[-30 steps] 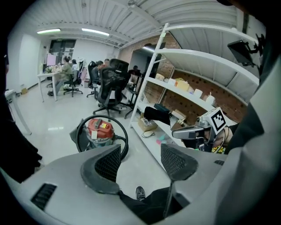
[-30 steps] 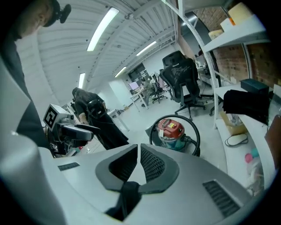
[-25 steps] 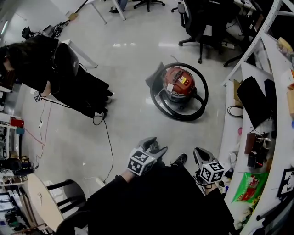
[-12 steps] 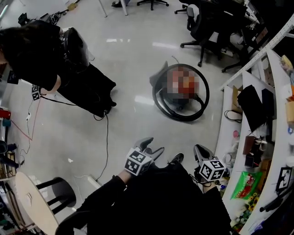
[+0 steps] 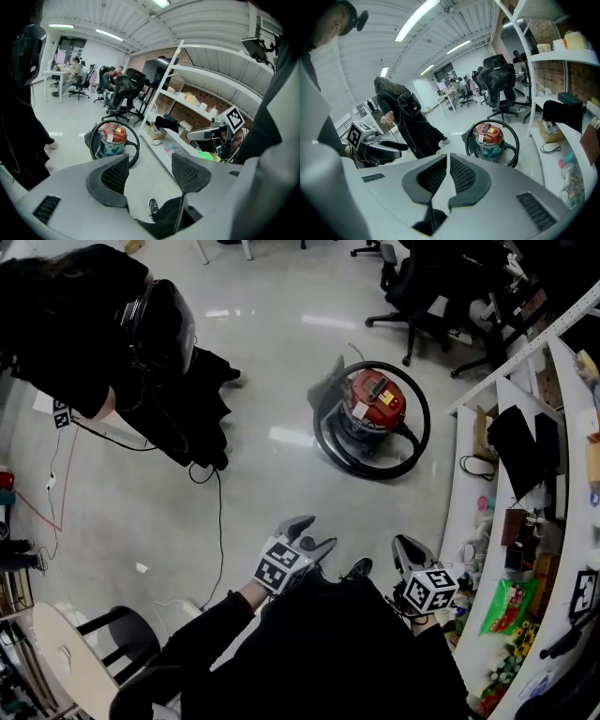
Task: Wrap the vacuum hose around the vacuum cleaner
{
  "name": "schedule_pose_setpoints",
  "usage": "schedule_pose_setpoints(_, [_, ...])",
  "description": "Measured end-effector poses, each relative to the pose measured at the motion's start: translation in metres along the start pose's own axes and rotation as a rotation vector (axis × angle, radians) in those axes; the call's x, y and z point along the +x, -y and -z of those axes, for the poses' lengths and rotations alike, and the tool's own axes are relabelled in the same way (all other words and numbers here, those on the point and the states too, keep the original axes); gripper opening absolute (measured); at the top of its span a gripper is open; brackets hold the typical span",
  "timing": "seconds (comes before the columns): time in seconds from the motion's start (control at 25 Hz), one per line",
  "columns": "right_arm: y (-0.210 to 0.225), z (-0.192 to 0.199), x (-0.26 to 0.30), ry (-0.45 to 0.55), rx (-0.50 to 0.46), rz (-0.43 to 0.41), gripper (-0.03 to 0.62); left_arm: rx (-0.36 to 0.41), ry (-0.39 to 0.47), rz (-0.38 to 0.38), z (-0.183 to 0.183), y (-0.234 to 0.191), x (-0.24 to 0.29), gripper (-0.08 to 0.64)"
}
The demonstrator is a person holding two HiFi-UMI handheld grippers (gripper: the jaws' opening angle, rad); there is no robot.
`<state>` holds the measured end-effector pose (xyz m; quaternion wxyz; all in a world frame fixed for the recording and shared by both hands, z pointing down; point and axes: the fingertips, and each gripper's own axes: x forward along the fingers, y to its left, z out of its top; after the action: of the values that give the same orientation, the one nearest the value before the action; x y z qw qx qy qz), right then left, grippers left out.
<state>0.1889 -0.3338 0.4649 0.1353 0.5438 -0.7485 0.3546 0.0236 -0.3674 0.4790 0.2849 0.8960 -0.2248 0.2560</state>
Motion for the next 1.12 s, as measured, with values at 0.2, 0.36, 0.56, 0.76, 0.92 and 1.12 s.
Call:
schedule_pose_setpoints(0.2, [0.005, -0.017, -0.008, 0.050, -0.010, -0.011, 0.034, 0.024, 0.028, -0.006, -0.023, 0.017, 0.004, 0.299])
schedule_pose_setpoints(0.36, [0.015, -0.018, -0.020, 0.070, 0.002, -0.022, 0.034, 0.056, 0.031, -0.003, -0.033, 0.041, 0.014, 0.299])
schedule_pose_setpoints(0.56, [0.030, -0.016, -0.034, 0.087, 0.015, -0.033, 0.034, 0.063, 0.040, -0.020, -0.037, 0.061, 0.023, 0.299])
schedule_pose_setpoints(0.76, [0.041, -0.012, -0.042, 0.087, 0.017, -0.052, 0.034, 0.064, 0.048, -0.044, -0.039, 0.070, 0.028, 0.299])
schedule_pose_setpoints(0.92, [0.044, -0.014, -0.043, 0.085, 0.012, -0.064, 0.034, 0.047, 0.052, -0.055, -0.039, 0.071, 0.031, 0.299])
schedule_pose_setpoints(1.12, [0.046, -0.016, -0.042, 0.079, 0.004, -0.074, 0.034, 0.031, 0.051, -0.058, -0.037, 0.072, 0.036, 0.299])
